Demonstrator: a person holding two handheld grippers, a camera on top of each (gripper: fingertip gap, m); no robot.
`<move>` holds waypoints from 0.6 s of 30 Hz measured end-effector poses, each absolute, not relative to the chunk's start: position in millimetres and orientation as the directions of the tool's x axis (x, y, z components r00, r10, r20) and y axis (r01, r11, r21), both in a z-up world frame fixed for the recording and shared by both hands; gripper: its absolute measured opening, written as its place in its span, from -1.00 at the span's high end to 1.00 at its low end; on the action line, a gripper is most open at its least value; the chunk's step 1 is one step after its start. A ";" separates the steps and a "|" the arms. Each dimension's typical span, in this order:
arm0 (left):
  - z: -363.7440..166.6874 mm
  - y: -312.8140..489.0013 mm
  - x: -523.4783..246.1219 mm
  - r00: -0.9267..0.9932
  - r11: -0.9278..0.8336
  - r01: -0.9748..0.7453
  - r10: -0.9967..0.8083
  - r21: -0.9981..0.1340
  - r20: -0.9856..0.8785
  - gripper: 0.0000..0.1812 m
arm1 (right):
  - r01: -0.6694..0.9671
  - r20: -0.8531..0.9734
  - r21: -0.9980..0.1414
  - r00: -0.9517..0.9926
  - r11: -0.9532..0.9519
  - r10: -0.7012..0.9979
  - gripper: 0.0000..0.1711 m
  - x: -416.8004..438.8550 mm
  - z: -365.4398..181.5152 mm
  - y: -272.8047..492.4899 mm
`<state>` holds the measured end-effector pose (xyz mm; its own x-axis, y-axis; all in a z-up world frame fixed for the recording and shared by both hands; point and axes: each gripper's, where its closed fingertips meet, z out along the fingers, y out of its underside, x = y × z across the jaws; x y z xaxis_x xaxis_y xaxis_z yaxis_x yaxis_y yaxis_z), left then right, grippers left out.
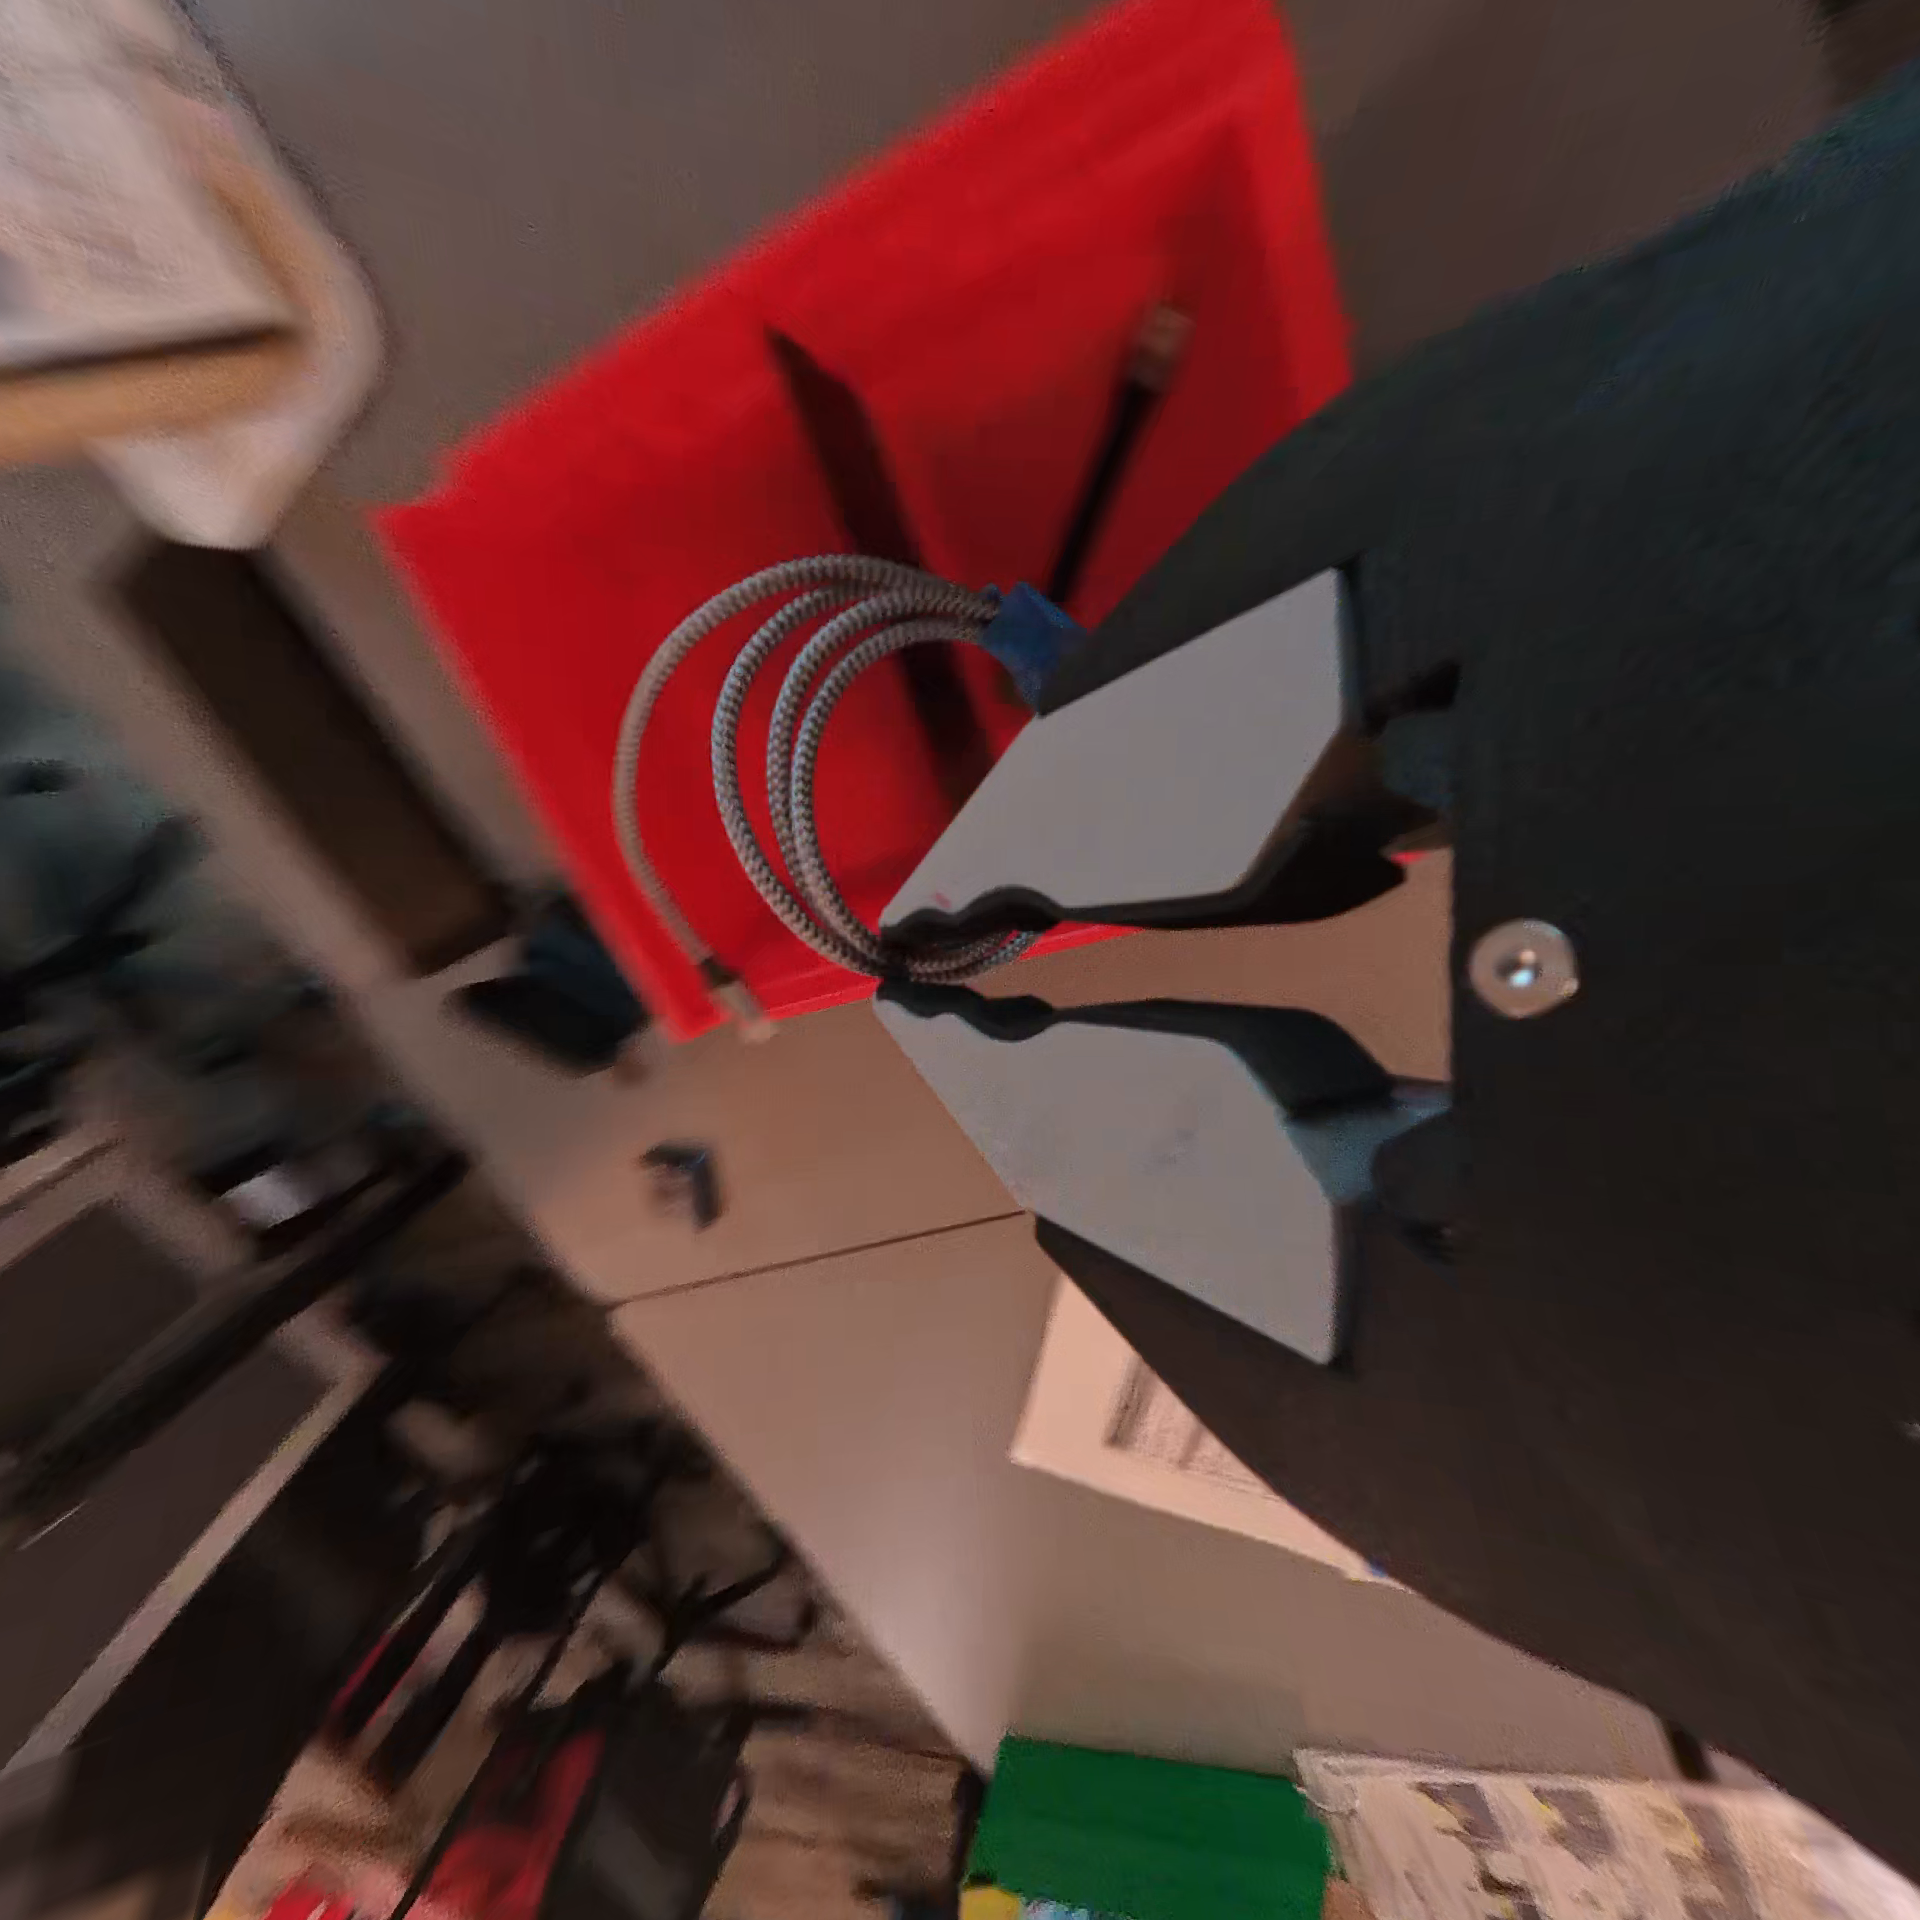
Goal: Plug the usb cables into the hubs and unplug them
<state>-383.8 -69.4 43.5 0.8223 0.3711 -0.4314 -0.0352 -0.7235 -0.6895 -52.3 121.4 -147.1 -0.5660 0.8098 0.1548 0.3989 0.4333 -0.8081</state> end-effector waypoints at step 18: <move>43.3 156.7 -101.2 0.962 -0.135 -0.232 -0.182 -0.963 -0.206 0.94 | 0.245 -0.004 -0.956 -0.561 0.161 0.828 0.59 -46.5 -95.4 141.6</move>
<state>-101.2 156.7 43.3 0.9615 -0.1816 -0.2062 -0.2321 -0.1351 -0.9633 -46.5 141.6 -95.4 -0.5610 0.8278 -0.0041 0.2452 0.1615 -0.9559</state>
